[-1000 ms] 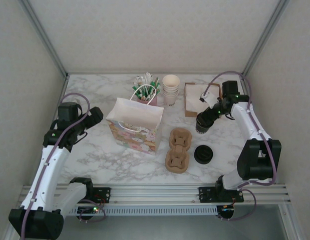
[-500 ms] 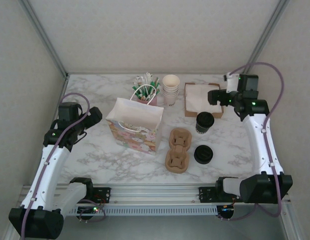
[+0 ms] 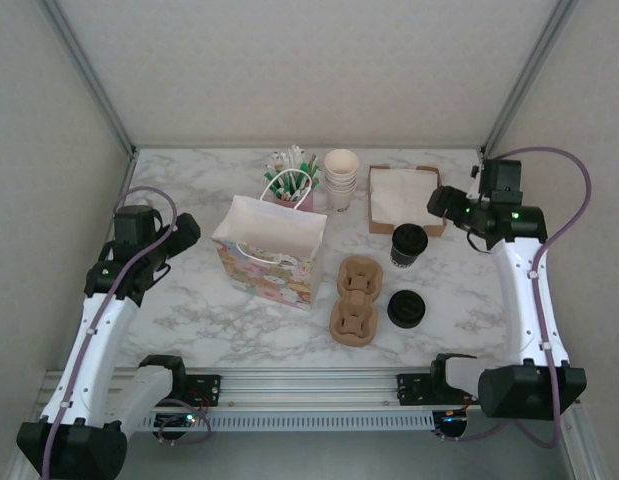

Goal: Pack the takeout coffee

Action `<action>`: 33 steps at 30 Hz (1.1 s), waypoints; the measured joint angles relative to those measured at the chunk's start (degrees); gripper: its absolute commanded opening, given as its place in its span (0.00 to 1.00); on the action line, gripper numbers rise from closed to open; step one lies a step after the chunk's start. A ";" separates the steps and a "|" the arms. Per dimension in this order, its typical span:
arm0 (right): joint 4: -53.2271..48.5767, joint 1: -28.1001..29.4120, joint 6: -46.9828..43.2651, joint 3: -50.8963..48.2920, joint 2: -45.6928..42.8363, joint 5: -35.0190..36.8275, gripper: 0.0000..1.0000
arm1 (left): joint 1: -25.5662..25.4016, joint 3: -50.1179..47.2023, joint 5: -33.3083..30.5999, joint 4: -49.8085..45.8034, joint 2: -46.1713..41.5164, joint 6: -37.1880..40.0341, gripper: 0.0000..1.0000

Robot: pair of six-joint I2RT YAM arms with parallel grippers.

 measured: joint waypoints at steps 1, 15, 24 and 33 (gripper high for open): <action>-1.14 2.21 0.87 -0.22 -0.61 0.66 0.80 | 0.00 0.00 0.15 0.02 0.00 0.00 0.96; -7.04 34.53 21.00 -10.10 -8.59 7.65 0.59 | 0.00 0.00 1.60 0.02 0.00 0.00 0.96; -7.58 49.64 32.13 -13.62 -1.05 17.86 0.59 | 0.00 0.00 1.73 0.02 0.00 0.00 0.96; -3.61 51.06 36.04 -15.76 5.70 18.08 0.58 | 0.00 0.00 1.73 0.02 0.00 0.02 0.96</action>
